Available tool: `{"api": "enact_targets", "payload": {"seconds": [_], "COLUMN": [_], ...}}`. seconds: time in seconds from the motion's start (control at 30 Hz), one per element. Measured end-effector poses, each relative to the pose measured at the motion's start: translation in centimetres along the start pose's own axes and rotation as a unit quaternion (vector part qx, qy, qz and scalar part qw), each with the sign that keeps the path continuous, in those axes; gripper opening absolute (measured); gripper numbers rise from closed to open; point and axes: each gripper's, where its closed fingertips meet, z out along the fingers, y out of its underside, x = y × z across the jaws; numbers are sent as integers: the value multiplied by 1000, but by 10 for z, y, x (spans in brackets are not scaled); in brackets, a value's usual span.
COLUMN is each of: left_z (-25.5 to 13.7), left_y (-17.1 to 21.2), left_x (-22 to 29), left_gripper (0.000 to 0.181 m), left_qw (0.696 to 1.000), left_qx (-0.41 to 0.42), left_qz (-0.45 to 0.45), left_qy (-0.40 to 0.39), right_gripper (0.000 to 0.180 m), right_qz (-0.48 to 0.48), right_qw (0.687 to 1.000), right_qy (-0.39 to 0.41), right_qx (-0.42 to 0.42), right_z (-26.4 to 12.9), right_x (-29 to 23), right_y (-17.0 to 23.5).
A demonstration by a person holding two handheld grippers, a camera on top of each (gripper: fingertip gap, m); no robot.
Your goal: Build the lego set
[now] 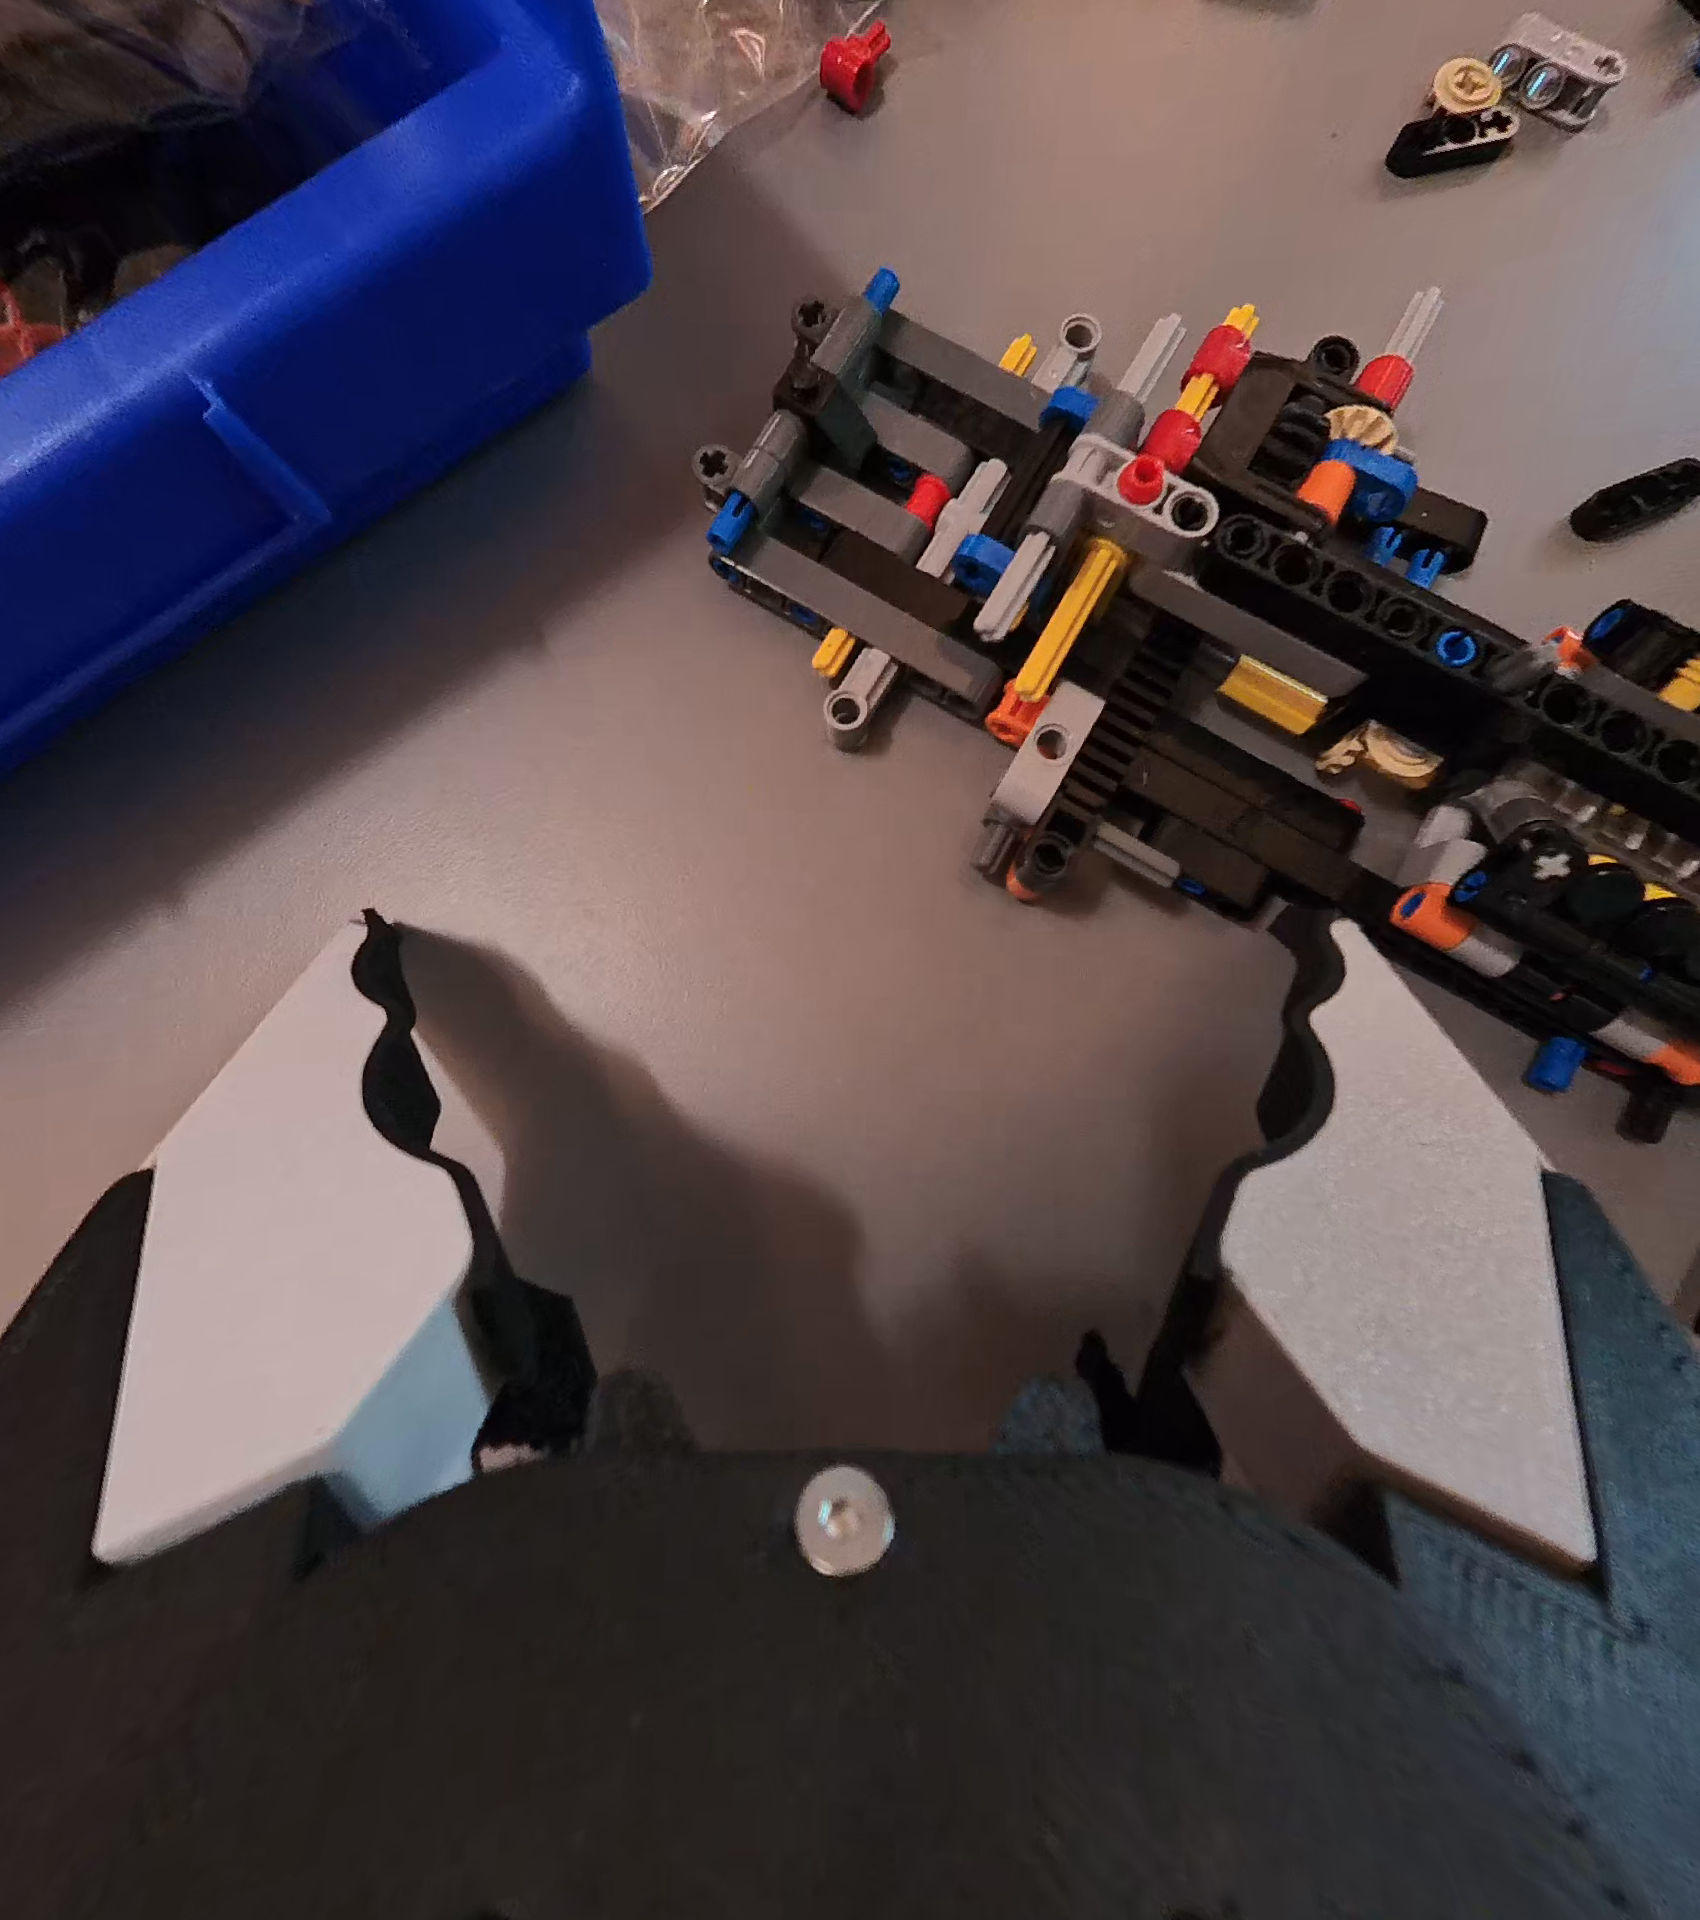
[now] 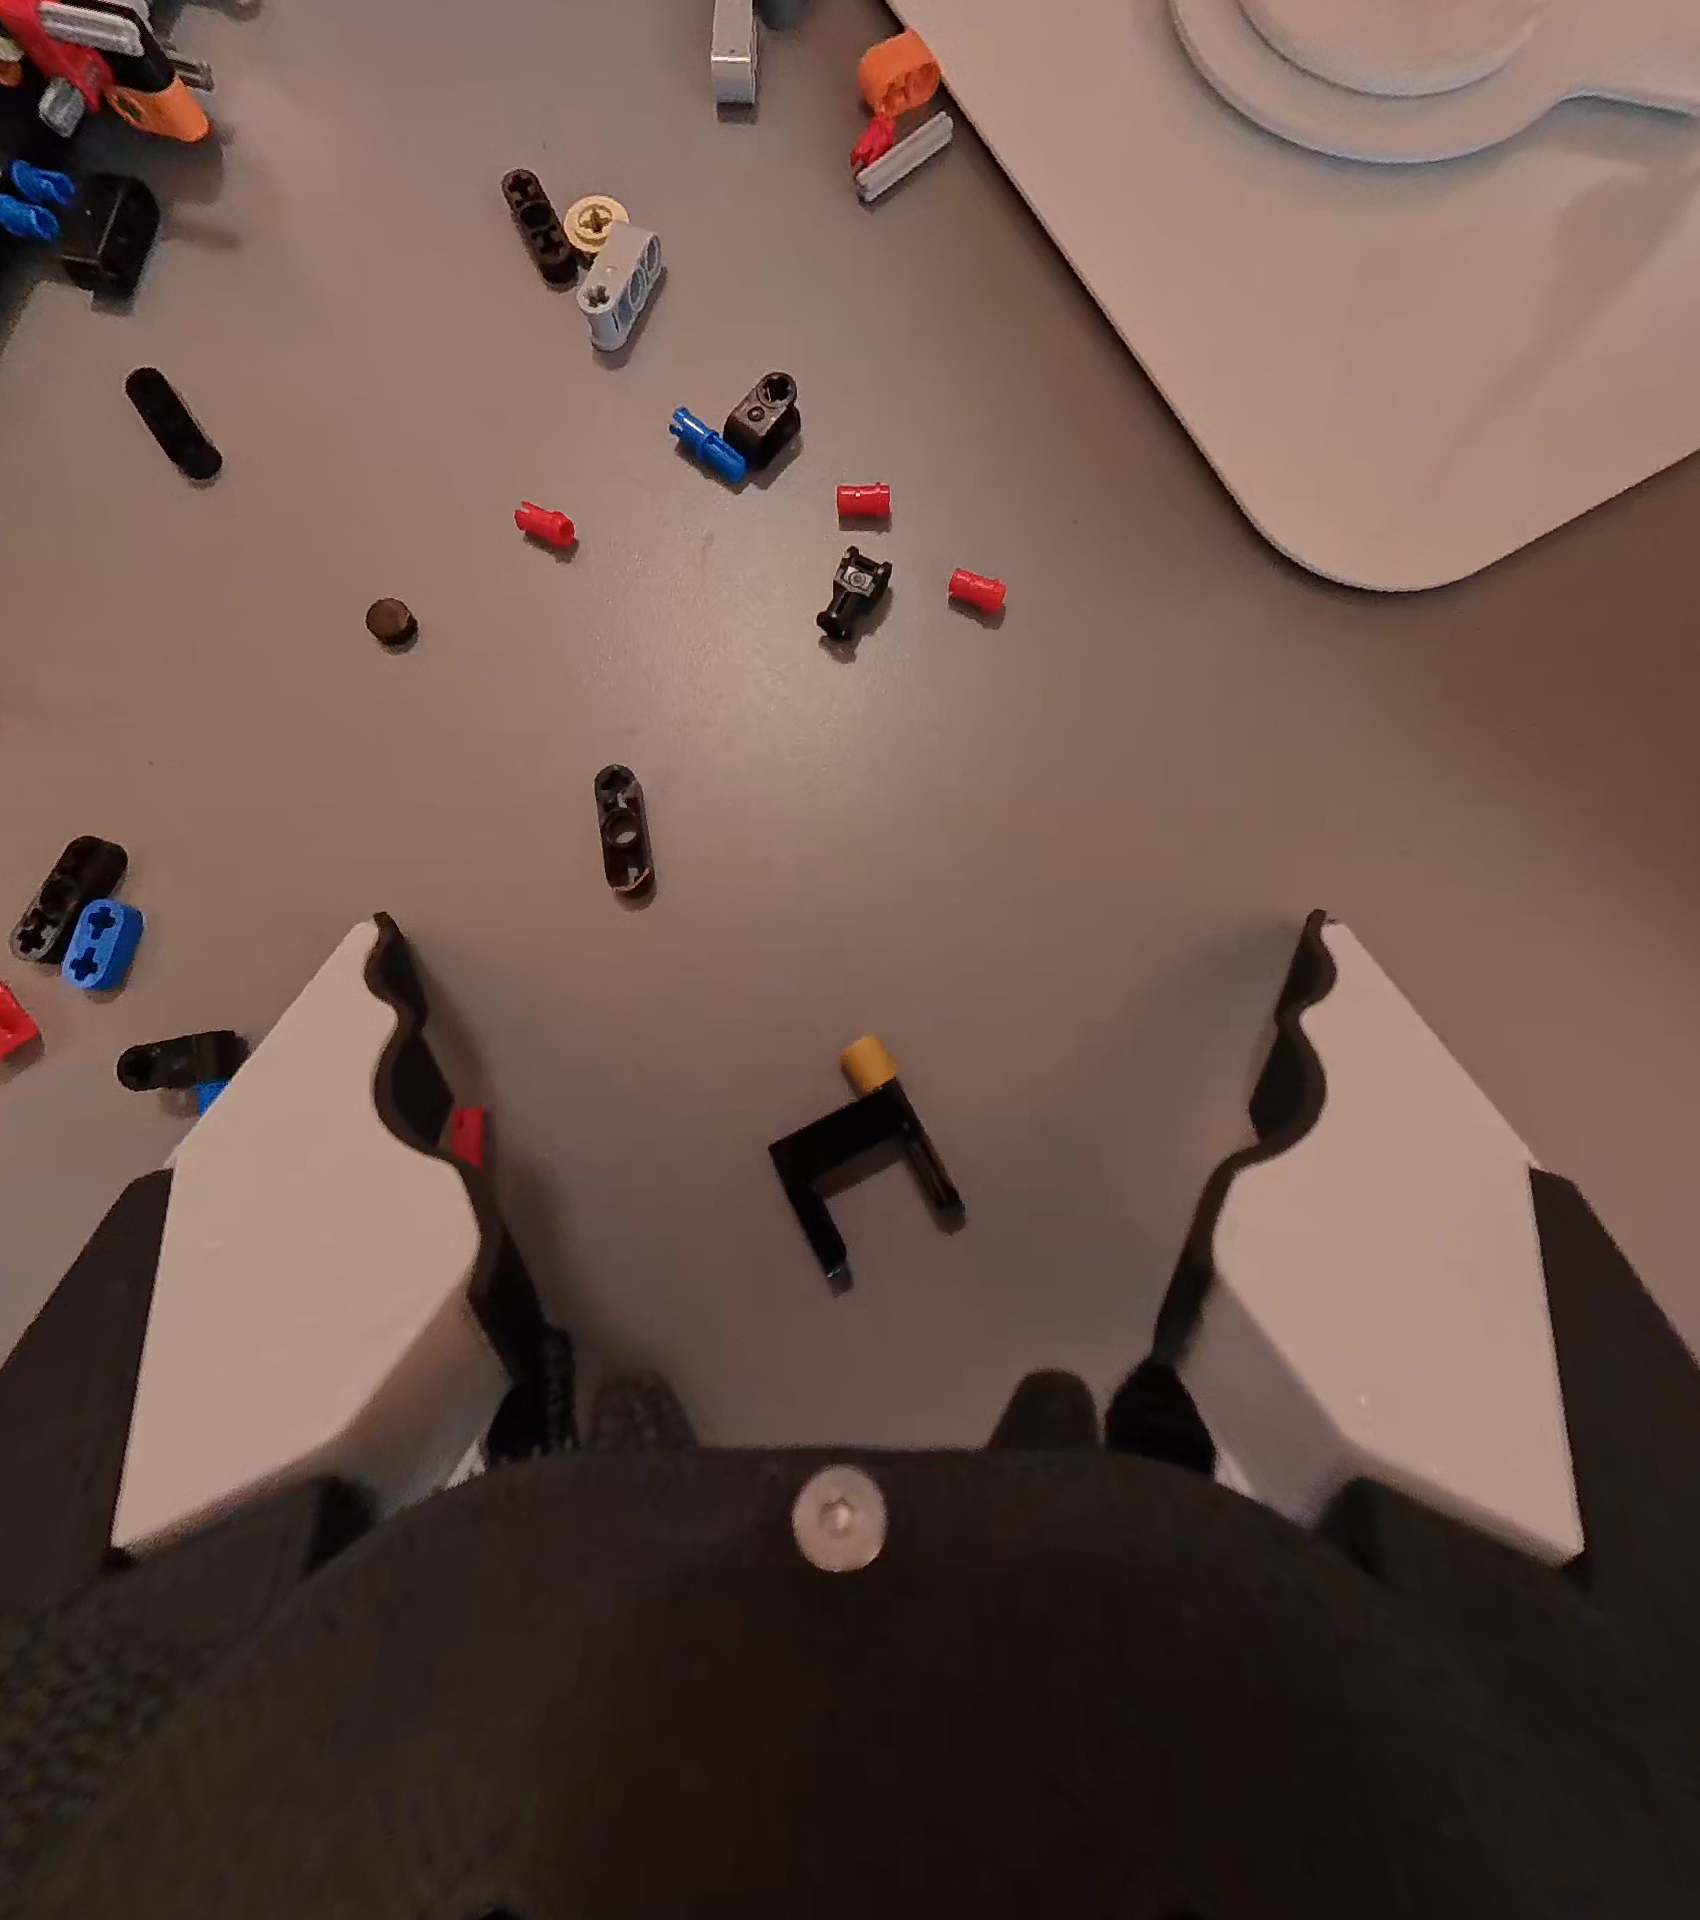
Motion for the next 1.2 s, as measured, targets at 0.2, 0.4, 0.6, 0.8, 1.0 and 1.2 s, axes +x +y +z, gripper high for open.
{"api": "enact_targets", "payload": {"seconds": [0.2,0.4,0.6,0.8,1.0,1.2], "left_z": [1,1,1,4,8,2], "left_y": [-1,-1,-1,-3,-5,-2], "left_x": [1,1,2,4,6,1], "left_gripper": [159,158,158,159,159,158], "left_qw": [1000,1000,1000,1000,1000,1000], "left_qx": [0,1,1,1,6,2], "left_qz": [-1,0,-1,-3,-5,-4], "left_qy": [-1,-1,-1,-2,-1,-6], "right_gripper": [156,156,156,155,155,155], "right_qz": [8,15,15,13,14,14], "right_qw": [1000,1000,1000,1000,1000,1000], "right_qy": [6,12,13,14,16,16], "right_qx": [3,5,5,4,3,3], "right_z": [2,3,3,3,3,3], "right_x": [1,3,4,3,3,3], "right_y": [-2,-4,-4,-4,-4,-3]}}
